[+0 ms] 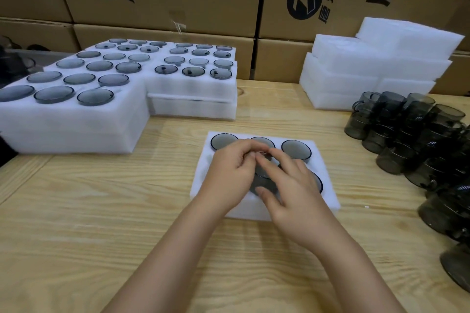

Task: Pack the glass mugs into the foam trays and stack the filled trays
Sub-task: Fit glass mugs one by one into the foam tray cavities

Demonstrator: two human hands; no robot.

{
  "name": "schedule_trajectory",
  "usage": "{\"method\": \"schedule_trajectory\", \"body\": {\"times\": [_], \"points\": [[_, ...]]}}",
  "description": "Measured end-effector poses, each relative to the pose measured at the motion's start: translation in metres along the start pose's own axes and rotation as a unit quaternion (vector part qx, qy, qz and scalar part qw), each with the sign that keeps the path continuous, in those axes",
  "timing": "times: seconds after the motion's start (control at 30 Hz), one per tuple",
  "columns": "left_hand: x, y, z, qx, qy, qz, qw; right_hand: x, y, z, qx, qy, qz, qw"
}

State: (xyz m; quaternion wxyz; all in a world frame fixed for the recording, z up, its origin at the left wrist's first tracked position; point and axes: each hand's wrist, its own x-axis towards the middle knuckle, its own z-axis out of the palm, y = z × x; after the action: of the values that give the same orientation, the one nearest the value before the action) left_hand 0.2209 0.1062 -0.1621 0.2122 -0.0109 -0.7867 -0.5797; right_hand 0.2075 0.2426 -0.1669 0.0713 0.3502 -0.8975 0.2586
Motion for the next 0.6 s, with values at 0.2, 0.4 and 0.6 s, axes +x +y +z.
{"method": "schedule_trajectory", "body": {"times": [0.2,0.4,0.6], "points": [[-0.007,-0.003,0.01,0.195,0.031,0.052,0.979,-0.001,0.002,0.001,-0.058,-0.023,-0.023,0.998],[-0.012,-0.002,0.01,0.26,0.018,0.046,0.964,0.001,-0.003,-0.008,0.04,-0.03,-0.023,0.998],[-0.004,-0.017,-0.042,0.073,0.12,-0.047,0.989,0.044,-0.004,-0.012,0.099,0.008,0.1,0.99]]}}
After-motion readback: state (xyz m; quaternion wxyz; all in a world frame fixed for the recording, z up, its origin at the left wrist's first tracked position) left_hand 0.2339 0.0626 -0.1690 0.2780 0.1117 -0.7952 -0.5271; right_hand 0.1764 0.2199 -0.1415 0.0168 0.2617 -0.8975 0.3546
